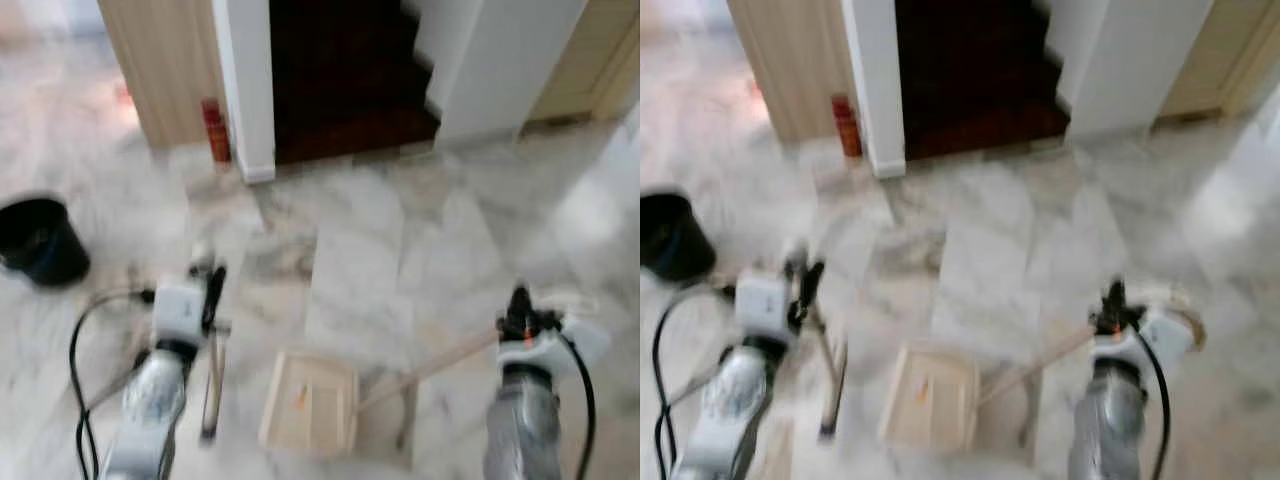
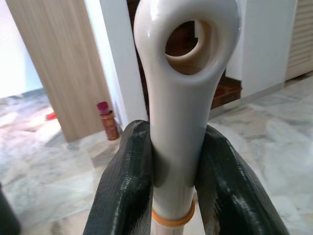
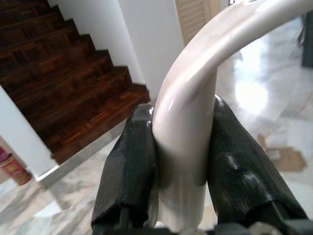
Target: Sweep floor
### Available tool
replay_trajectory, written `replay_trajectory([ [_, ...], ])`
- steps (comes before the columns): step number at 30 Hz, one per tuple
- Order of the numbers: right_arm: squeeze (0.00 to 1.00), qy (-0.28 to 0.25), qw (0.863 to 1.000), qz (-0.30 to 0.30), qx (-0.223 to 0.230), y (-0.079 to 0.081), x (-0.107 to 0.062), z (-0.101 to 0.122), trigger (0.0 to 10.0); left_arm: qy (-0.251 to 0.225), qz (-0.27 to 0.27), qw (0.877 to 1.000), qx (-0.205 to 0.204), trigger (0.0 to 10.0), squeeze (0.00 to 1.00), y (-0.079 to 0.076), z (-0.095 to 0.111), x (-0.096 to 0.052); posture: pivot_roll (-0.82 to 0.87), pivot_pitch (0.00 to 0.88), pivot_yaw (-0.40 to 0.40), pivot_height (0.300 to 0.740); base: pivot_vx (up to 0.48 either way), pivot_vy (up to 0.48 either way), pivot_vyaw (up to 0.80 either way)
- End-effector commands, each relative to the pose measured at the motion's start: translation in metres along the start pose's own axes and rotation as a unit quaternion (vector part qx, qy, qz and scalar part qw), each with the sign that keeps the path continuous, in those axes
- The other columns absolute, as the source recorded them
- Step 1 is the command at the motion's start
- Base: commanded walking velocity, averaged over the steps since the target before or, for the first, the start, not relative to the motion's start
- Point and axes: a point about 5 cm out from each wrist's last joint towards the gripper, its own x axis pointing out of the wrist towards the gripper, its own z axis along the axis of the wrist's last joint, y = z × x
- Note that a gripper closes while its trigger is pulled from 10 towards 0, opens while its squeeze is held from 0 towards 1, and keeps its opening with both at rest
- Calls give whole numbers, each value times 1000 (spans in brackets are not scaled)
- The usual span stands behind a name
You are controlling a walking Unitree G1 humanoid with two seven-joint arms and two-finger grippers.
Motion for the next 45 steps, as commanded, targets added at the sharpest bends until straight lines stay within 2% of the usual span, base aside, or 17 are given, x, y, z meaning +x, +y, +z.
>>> replay_trajectory([
  [1, 0, -24, 1000, -1, 0, 1, 4, 10, 10000, -20, 0, 1000, 6, 10000, 0, 2, 8, 4, 141, 86, -82, 740, 0, 416, 0],
  [45, 0, -23, 1000, 4, 0, 3, 3, 9, 10000, -19, -4, 1000, 6, 10000, 0, 1, 8, 2, 144, 72, -81, 740, 0, 421, 0],
])
